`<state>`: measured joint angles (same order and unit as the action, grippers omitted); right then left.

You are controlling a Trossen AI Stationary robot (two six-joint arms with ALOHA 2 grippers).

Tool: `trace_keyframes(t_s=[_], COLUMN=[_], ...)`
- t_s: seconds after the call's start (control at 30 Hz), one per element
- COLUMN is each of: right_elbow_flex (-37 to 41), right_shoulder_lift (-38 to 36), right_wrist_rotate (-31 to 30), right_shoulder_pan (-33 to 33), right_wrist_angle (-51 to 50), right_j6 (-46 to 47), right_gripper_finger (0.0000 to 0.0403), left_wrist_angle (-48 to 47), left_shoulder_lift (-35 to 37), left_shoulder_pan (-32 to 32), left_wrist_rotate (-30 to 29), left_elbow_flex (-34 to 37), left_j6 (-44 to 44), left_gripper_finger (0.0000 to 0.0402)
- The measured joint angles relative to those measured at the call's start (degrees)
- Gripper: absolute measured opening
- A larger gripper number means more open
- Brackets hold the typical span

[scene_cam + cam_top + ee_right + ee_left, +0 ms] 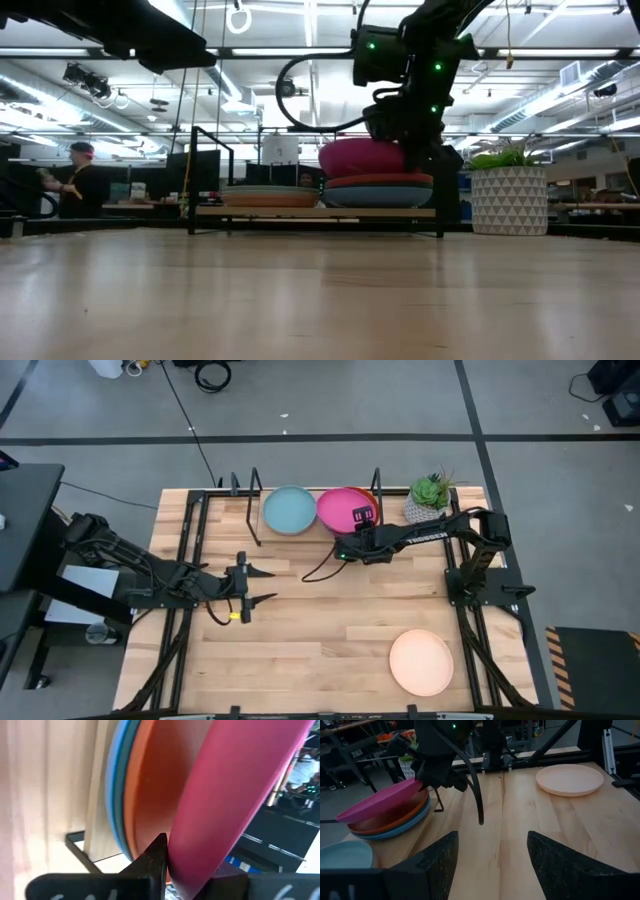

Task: Place and stack plates onto a shelf
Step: Stack the pink plate on top of the orange plate on the shelf

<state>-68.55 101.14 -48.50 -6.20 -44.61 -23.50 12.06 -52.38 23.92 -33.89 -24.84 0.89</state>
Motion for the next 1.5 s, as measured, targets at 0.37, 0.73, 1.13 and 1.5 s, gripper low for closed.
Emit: trace_keyframes(t_s=[0.37,0.73,1.13,1.5], right_elbow_flex=[0.0,0.0,0.1,0.1], right_shoulder_lift=[0.0,-0.1,-4.8,-11.3], right_wrist_rotate=[0.9,0.8,6.5,13.5], right_shoulder_pan=[0.0,-0.7,1.2,1.9], right_wrist_angle=[-3.2,-3.4,-4.1,-5.5], right_j6=[2.9,2.7,2.8,8.0], right_gripper_finger=[0.0051,0.0110,0.0159,0.0162], left_wrist_angle=[0.1,0.1,0.1,0.1], left_shoulder_lift=[0.0,0.0,0.0,0.0], left_shoulder_pan=[0.0,0.0,0.1,0.1], left_wrist_rotate=[0.0,0.0,0.0,0.1], left_elbow_flex=[0.0,0.0,0.0,0.0], left_j6=[0.0,0.0,0.1,0.1], left_gripper_finger=[0.0243,0.0243,0.0243,0.0243])
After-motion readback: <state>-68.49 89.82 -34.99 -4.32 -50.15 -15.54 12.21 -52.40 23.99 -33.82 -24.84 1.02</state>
